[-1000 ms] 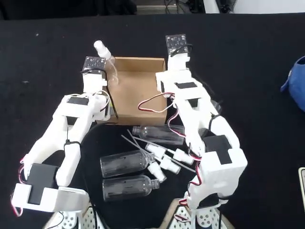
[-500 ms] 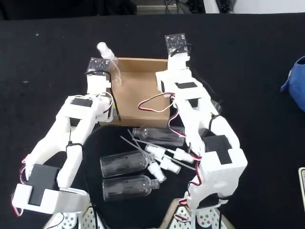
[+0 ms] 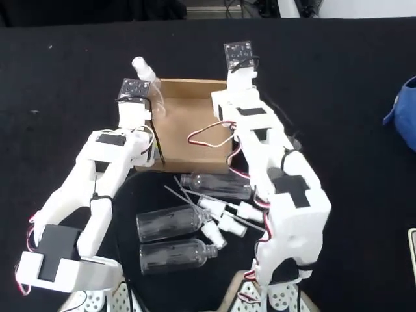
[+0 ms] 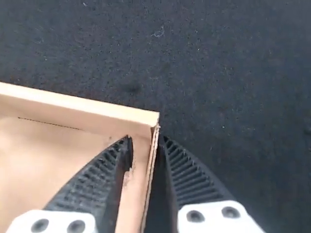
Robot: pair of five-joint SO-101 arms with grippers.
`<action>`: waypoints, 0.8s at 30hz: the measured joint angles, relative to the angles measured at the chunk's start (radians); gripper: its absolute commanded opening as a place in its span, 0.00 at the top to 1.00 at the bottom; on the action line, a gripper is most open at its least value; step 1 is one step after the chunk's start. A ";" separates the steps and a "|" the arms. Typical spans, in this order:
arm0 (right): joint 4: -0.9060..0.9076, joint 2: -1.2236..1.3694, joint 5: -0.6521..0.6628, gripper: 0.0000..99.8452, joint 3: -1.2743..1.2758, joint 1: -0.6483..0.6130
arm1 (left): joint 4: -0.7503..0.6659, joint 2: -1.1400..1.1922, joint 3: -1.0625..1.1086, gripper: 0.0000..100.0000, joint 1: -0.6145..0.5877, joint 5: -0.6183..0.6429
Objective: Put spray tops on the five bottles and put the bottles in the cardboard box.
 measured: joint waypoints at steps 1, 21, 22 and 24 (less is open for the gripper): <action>0.000 0.006 0.000 0.93 -0.002 0.000 | 0.000 0.000 0.000 0.89 0.000 0.000; -0.008 0.008 0.000 0.93 -0.031 -0.015 | 0.002 0.000 0.002 0.89 -0.012 0.000; -0.008 0.008 0.000 0.93 -0.031 -0.015 | 0.002 0.000 0.002 0.89 -0.012 0.000; -0.009 0.012 0.000 0.93 -0.031 -0.015 | 0.002 0.000 0.002 0.89 -0.012 0.000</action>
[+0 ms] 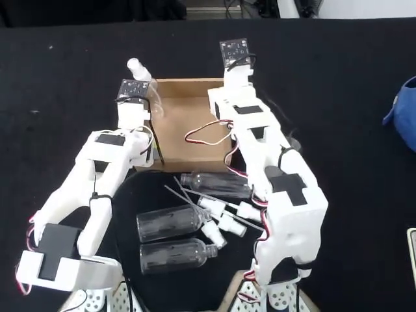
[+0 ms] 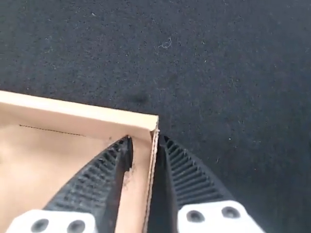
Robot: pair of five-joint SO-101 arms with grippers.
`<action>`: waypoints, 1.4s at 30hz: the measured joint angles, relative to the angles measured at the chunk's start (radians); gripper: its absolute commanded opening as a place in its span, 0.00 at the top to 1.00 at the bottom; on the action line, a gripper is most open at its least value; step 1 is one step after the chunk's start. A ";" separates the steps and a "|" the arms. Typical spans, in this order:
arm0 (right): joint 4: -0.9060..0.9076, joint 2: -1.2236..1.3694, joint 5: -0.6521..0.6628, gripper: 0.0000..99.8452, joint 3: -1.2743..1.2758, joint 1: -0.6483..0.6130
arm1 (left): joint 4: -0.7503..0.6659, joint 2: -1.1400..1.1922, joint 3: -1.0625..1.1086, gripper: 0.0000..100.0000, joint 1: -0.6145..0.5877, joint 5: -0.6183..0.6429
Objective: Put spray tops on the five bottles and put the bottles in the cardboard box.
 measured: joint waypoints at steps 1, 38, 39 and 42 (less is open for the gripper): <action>0.000 0.000 0.000 0.93 0.000 0.000 | 0.000 0.000 0.000 0.89 0.000 0.000; 0.226 -0.210 0.000 0.71 0.000 -0.018 | 0.158 0.000 -0.153 0.77 -0.064 -0.006; 0.245 -0.232 0.000 0.71 0.000 -0.018 | 0.184 0.000 -0.178 0.77 -0.064 -0.006; 0.298 -0.301 0.000 0.71 0.000 -0.014 | 0.239 0.000 -0.233 0.77 -0.071 -0.006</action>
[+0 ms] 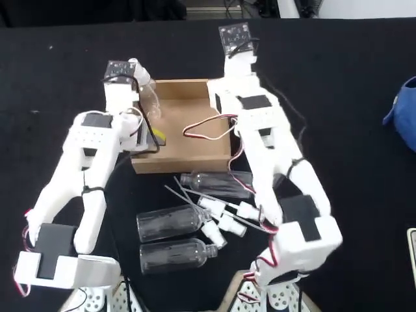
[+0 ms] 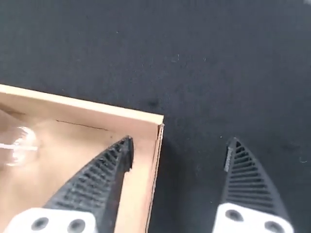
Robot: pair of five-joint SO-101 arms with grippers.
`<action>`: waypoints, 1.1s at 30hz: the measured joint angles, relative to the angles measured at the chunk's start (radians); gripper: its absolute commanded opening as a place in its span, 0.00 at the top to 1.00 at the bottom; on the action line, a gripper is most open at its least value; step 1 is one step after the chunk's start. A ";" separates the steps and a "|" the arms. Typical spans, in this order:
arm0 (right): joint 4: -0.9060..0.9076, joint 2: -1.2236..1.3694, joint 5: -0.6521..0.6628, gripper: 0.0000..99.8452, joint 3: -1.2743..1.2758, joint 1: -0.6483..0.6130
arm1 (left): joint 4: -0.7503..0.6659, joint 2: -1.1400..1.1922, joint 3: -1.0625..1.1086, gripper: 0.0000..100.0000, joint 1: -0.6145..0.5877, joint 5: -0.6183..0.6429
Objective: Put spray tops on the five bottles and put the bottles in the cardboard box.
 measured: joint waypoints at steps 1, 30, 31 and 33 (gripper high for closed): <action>0.014 -0.026 0.000 0.71 0.000 0.008 | 0.012 0.000 -0.014 0.77 -0.005 0.000; -0.132 -0.275 -0.160 0.97 0.496 0.356 | 0.103 0.002 -0.117 0.97 0.123 0.002; -0.153 -0.275 -0.164 0.97 0.511 0.356 | 0.077 0.002 -0.101 0.97 0.124 0.002; -0.183 -0.275 -0.164 0.97 0.525 0.354 | 0.032 0.002 -0.081 0.97 0.124 0.002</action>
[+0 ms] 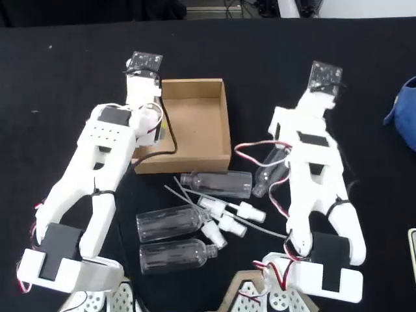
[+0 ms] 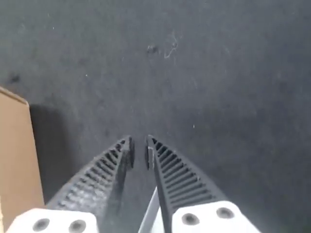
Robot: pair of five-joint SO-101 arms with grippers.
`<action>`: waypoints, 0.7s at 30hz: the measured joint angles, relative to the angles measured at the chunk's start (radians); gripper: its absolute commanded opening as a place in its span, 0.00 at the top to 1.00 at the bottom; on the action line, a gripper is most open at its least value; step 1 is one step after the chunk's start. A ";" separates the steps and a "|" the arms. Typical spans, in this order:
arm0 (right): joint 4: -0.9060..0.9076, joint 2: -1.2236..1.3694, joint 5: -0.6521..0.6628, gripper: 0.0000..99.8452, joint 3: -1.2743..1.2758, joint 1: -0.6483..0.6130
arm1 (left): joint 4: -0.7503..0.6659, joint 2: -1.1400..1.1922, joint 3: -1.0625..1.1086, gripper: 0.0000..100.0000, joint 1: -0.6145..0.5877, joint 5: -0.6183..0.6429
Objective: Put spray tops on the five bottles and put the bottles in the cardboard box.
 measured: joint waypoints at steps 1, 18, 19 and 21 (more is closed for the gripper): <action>-0.005 0.000 0.000 0.97 0.002 -0.006 | -0.018 0.000 0.006 0.97 0.000 0.000; -0.018 0.000 0.000 0.96 0.020 -0.031 | -0.147 0.180 -0.015 0.97 0.000 -0.002; -0.018 0.000 0.000 0.96 0.020 -0.031 | -0.147 0.187 -0.023 0.97 0.000 -0.002; -0.021 0.000 0.000 0.96 0.020 -0.031 | -0.150 0.195 -0.035 0.97 0.000 -0.002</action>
